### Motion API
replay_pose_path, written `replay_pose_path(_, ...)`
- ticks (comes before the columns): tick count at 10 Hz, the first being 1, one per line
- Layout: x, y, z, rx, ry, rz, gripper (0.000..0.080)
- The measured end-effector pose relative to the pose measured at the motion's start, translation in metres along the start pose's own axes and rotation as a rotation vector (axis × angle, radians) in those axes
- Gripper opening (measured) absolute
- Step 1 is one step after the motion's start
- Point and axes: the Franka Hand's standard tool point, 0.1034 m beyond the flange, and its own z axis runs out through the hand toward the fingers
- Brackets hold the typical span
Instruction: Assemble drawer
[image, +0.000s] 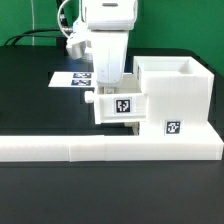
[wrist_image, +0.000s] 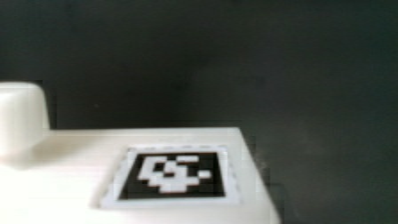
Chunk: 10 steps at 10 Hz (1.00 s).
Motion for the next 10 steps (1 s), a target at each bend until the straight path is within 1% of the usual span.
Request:
replay_pose_path(5, 0.0004, 0.0011, 0.0014, -0.006, 0.000, -0.027, 0.0042)
replay_pose_path(7, 0.0006, 0.0012, 0.0006, 0.005, -0.004, -0.002, 0.0042)
replay_pose_path(9, 0.0001, 0.0012, 0.0006, 0.005, -0.003, -0.002, 0.0050)
replay_pose_path(10, 0.0004, 0.0014, -0.0004, 0.006, -0.004, -0.002, 0.0241)
